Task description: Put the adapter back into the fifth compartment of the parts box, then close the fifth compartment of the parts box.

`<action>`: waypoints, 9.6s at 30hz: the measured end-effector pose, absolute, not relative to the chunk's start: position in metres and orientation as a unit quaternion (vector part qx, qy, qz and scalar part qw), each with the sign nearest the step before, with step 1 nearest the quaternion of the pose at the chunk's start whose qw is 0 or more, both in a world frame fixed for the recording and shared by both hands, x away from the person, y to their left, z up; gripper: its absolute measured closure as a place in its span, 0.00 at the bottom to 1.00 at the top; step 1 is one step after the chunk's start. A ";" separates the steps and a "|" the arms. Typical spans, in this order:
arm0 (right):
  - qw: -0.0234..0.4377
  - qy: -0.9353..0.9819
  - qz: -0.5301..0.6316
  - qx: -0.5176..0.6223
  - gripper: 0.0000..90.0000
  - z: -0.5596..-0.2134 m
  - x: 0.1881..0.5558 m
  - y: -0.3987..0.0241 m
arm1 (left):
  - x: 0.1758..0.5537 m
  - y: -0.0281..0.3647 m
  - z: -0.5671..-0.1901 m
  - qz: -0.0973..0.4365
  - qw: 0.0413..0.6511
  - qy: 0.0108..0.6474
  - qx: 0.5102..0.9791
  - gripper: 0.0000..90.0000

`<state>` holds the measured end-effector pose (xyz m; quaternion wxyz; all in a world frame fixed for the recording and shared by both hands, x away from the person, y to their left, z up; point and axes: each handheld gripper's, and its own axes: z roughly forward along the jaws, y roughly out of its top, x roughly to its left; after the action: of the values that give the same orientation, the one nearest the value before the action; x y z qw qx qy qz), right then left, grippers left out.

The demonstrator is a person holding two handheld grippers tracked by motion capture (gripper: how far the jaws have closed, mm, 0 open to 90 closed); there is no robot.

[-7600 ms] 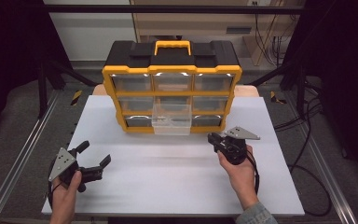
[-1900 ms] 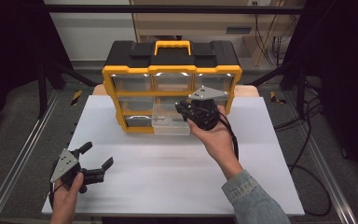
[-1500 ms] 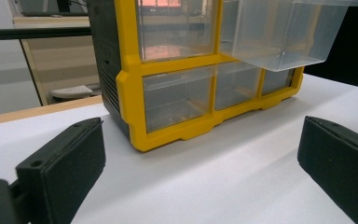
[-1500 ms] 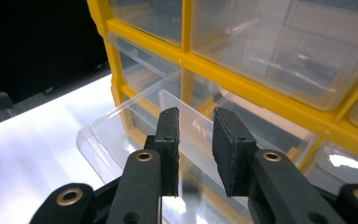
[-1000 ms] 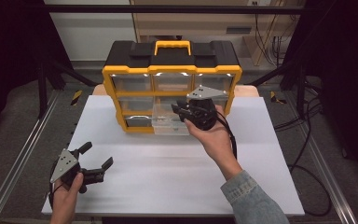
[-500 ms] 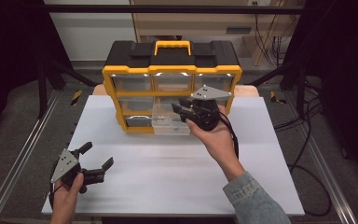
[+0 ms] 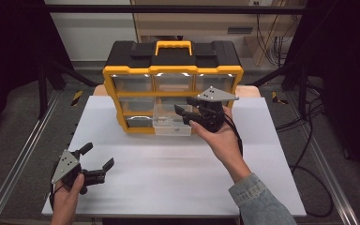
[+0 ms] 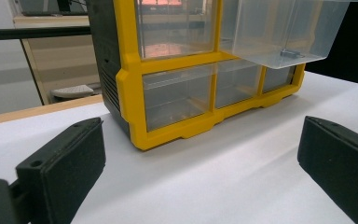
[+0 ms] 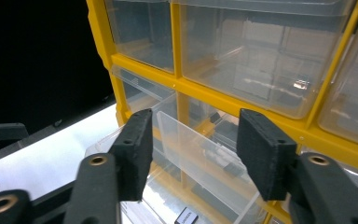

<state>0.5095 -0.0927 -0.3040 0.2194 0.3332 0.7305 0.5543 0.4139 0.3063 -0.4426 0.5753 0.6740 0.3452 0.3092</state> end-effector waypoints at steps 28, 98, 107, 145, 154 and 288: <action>0.249 0.691 0.580 0.353 0.05 -0.297 0.505 -0.109 | 0.415 0.307 -0.443 0.306 0.576 0.348 0.673 0.01; 0.306 0.632 0.590 0.399 0.03 -0.327 0.453 -0.230 | 0.413 0.307 -0.443 0.312 0.570 0.353 0.673 0.01; 0.317 0.629 0.580 0.409 0.03 -0.354 0.452 -0.243 | 0.413 0.309 -0.443 0.311 0.571 0.354 0.672 0.01; 0.304 0.671 0.547 0.398 0.04 -0.442 0.429 -0.237 | 0.407 0.253 -0.410 0.287 0.599 0.340 0.666 0.02; 0.301 0.672 0.548 0.398 0.03 -0.442 0.429 -0.235 | 0.416 0.229 -0.401 0.289 0.584 0.344 0.676 0.04; 0.295 0.661 0.554 0.412 0.02 -0.442 0.427 -0.237 | 0.470 0.107 -0.399 0.251 0.555 0.384 0.694 1.00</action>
<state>0.4266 -0.2367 -0.4419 0.2951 0.4118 0.6609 0.5536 0.4701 0.1070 -0.3993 0.5551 0.6938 0.3839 0.2512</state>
